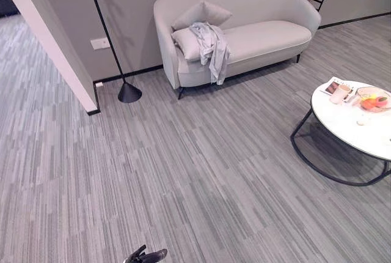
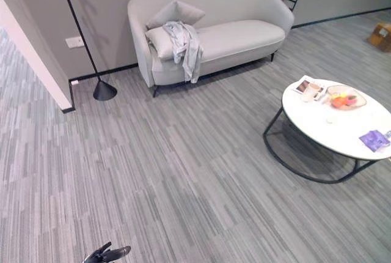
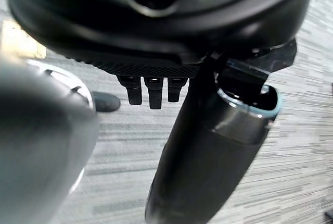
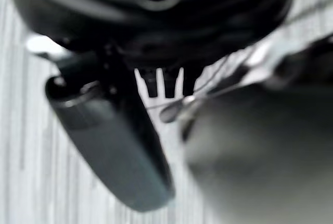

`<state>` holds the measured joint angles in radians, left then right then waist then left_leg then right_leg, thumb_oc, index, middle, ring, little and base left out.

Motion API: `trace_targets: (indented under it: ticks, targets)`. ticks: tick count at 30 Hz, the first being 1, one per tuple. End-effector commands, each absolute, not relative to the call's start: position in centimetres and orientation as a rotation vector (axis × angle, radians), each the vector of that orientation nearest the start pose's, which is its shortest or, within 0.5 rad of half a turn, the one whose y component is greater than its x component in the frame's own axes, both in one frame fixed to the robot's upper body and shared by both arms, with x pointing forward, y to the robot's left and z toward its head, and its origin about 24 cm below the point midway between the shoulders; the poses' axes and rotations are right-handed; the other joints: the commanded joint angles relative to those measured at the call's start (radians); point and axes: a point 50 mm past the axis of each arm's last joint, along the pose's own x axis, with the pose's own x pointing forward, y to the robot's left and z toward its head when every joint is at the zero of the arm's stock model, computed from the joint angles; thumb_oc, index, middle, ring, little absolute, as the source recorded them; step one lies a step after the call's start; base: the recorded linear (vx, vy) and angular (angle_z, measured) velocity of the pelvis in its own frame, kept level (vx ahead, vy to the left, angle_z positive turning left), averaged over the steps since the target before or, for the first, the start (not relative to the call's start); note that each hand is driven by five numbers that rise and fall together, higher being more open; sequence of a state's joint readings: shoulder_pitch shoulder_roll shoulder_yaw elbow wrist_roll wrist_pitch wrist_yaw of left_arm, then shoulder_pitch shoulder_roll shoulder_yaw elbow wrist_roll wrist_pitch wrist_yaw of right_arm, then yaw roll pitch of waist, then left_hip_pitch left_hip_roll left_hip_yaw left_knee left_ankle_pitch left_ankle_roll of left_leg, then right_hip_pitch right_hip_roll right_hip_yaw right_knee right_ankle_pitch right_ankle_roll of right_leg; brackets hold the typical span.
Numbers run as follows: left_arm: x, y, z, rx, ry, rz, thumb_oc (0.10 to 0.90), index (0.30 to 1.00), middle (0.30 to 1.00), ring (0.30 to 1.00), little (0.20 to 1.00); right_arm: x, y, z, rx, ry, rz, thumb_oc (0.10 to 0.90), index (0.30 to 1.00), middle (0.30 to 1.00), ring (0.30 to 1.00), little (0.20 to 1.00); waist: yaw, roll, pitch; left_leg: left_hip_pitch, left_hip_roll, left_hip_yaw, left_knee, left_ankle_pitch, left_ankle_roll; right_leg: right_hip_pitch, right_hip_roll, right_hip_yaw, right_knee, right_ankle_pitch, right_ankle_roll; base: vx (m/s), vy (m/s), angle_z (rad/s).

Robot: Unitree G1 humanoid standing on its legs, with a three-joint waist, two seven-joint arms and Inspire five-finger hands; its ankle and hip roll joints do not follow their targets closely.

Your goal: Hang the clothes on the sofa on the clothes rack.

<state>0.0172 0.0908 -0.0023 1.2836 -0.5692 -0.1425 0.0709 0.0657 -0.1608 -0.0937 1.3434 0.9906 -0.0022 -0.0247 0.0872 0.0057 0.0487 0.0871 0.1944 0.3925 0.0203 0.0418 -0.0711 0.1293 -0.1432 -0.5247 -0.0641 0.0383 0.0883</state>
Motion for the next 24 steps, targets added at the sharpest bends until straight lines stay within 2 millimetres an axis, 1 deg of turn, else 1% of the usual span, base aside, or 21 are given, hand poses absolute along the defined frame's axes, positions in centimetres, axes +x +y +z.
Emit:
trace_targets:
  ticks: [1,3,7,8,13,16,17,19,22,24]
  targets:
    - [8.7,19.7,-16.8,-0.31,1.081,0.471,0.8,0.9,0.9,0.9,0.9,5.3,-21.0,-17.5,0.774,1.133,-0.856,0.8,0.9,0.9,0.9,0.9,0.018,-0.036,-0.011,-0.035,-0.064,-0.059,-0.108,-0.02,-0.027,0.013,-0.045,0.015,-0.023,-0.034,0.062,0.0,-0.061,-0.01]
    - [8.1,19.8,-16.9,-0.308,1.103,0.481,0.8,0.9,0.9,0.9,0.9,5.0,-20.6,-17.6,0.76,1.154,-0.831,0.8,0.9,0.9,0.9,0.9,0.023,-0.038,-0.017,-0.03,-0.059,-0.06,-0.108,-0.016,-0.032,0.019,-0.038,0.013,-0.023,-0.042,0.06,0.01,-0.069,0.06]
    - [7.5,20.0,-17.1,-0.319,1.124,0.5,0.8,0.9,0.9,0.9,0.9,4.4,-20.3,-17.7,0.745,1.19,-0.805,0.8,0.9,0.9,0.9,0.9,0.021,-0.04,-0.025,-0.026,-0.056,-0.061,-0.108,-0.015,-0.035,0.024,-0.035,0.011,-0.023,-0.047,0.058,0.02,-0.029,0.13]
    - [7.0,20.0,-17.2,-0.32,1.136,0.505,0.8,0.9,0.9,0.9,0.9,4.0,-20.1,-17.8,0.714,1.221,-0.772,0.8,0.9,0.9,0.9,0.9,0.02,-0.039,-0.028,-0.026,-0.057,-0.064,-0.108,-0.015,-0.035,0.026,-0.035,0.009,-0.023,-0.048,0.058,0.01,-0.001,0.07]
    - [6.0,20.0,-17.3,-0.291,1.174,0.482,0.8,0.9,0.9,0.9,0.9,3.3,-20.1,-17.8,0.664,1.258,-0.73,0.8,0.9,0.9,0.9,0.9,0.022,-0.037,-0.037,-0.026,-0.072,-0.071,-0.108,-0.028,-0.027,0.026,-0.05,0.004,-0.023,-0.037,0.065,0.02,0.043,0.03]
    - [6.1,20.0,-17.3,-0.271,1.177,0.463,0.8,0.9,0.9,0.9,0.9,3.5,-20.2,-17.8,0.632,1.267,-0.696,0.8,0.9,0.9,0.9,0.9,0.021,-0.037,-0.039,-0.026,-0.083,-0.076,-0.108,-0.036,-0.021,0.027,-0.058,0.004,-0.023,-0.031,0.07,0.01,0.069,0.04]
    - [6.4,19.9,-17.3,-0.248,1.174,0.436,0.8,0.9,0.9,0.9,0.9,3.9,-20.2,-17.7,0.597,1.267,-0.655,0.8,0.9,0.9,0.9,0.9,0.021,-0.037,-0.038,-0.028,-0.094,-0.082,-0.108,-0.042,-0.015,0.026,-0.068,0.003,-0.023,-0.023,0.074,0.01,0.063,0.03]
    - [6.5,19.9,-17.3,-0.238,1.171,0.423,0.8,0.9,0.9,0.9,0.9,4.1,-20.2,-17.7,0.583,1.266,-0.633,0.8,0.9,0.9,0.9,0.9,0.022,-0.036,-0.037,-0.03,-0.101,-0.087,-0.108,-0.046,-0.011,0.028,-0.076,0.001,-0.023,-0.018,0.077,0.01,0.082,0.03]
    - [7.1,19.6,-17.2,-0.198,1.165,0.366,0.8,0.9,0.9,0.9,0.9,4.9,-19.9,-17.7,0.558,1.256,-0.577,0.8,0.9,0.9,0.9,0.9,0.019,-0.037,-0.034,-0.028,-0.125,-0.101,-0.108,-0.059,0.005,0.035,-0.097,-0.007,-0.011,-0.005,0.083,0.02,0.128,0.14]
    - [7.8,19.6,-17.1,-0.171,1.152,0.335,0.8,0.9,0.9,0.9,0.9,5.6,-19.7,-17.6,0.567,1.234,-0.555,0.8,0.9,0.9,0.9,0.9,0.013,-0.034,-0.024,-0.022,-0.142,-0.11,-0.108,-0.068,0.023,0.017,-0.121,-0.009,0.075,-0.024,0.082,0.01,0.224,0.15]
